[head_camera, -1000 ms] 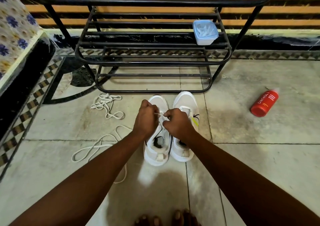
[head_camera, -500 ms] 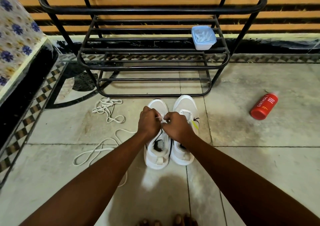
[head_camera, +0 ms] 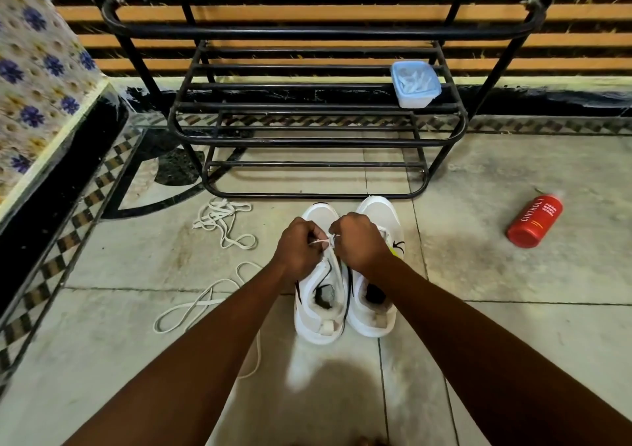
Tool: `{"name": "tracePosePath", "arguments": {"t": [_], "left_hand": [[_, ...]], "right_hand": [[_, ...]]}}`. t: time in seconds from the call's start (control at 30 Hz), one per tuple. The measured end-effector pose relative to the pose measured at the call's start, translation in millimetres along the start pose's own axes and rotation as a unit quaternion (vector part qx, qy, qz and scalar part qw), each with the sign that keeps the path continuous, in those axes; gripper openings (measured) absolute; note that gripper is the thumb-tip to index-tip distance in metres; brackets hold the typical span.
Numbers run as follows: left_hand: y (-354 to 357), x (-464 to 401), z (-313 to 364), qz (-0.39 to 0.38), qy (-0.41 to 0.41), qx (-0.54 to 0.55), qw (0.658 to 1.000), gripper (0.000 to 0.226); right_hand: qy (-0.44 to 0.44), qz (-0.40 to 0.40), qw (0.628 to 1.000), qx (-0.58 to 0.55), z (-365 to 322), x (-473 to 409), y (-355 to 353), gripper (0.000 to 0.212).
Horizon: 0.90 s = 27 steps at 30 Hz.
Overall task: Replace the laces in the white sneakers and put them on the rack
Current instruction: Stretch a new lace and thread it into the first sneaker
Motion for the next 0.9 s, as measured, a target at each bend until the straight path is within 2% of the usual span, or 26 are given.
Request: {"name": "tracePosePath", "arguments": {"t": [0.13, 0.23, 0.3, 0.37, 0.47, 0.53, 0.57, 0.6, 0.63, 0.67, 0.7, 0.87, 0.9], "left_hand": [[1, 2, 1, 0.008, 0.009, -0.005, 1.0, 0.012], [2, 2, 2, 0.012, 0.007, -0.012, 1.0, 0.014], [3, 2, 2, 0.011, 0.011, -0.015, 1.0, 0.013], [4, 3, 2, 0.01, 0.018, -0.027, 0.999, 0.017], [6, 2, 2, 0.015, 0.028, -0.036, 0.999, 0.025], [7, 2, 2, 0.016, 0.029, -0.036, 0.999, 0.027], [7, 1, 1, 0.017, 0.029, -0.039, 0.999, 0.026], [6, 2, 1, 0.018, 0.03, -0.046, 0.998, 0.024], [7, 2, 2, 0.019, 0.033, -0.053, 0.998, 0.022], [5, 2, 2, 0.02, 0.033, -0.059, 0.998, 0.021], [7, 2, 3, 0.02, 0.036, -0.063, 0.997, 0.022], [4, 3, 1, 0.033, 0.033, -0.057, 0.997, 0.025], [3, 3, 0, 0.033, 0.033, -0.058, 0.997, 0.025]], "right_hand": [[-0.065, -0.018, 0.991, 0.117, -14, -5, -1, 0.019], [-0.084, 0.02, 0.983, 0.164, -20, -1, -14, 0.024], [-0.075, 0.088, 0.986, 0.119, -10, 4, -28, 0.023], [-0.068, 0.195, 0.978, 0.027, 8, 12, -50, 0.021], [-0.027, 0.302, 0.939, -0.16, 43, 26, -83, 0.018], [0.039, 0.324, 0.89, -0.319, 71, 32, -97, 0.021], [0.077, 0.32, 0.84, -0.432, 87, 33, -98, 0.023], [0.12, 0.303, 0.764, -0.557, 100, 36, -95, 0.024], [0.157, 0.274, 0.673, -0.669, 112, 36, -87, 0.024], [0.18, 0.251, 0.589, -0.747, 118, 38, -80, 0.024], [0.197, 0.249, 0.539, -0.78, 128, 41, -81, 0.024], [0.241, 0.322, 0.495, -0.77, 178, 61, -101, 0.029], [0.254, 0.333, 0.497, -0.76, 189, 65, -105, 0.029]]}}
Point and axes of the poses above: each hand's wrist, its own x-axis away from the middle knuckle, its own y-axis out of the palm, z = x × y, the point moved 8 cm from there along -x, towards the middle knuckle, and after that the axes turned 2 degrees about y, right-handed, at the moved point
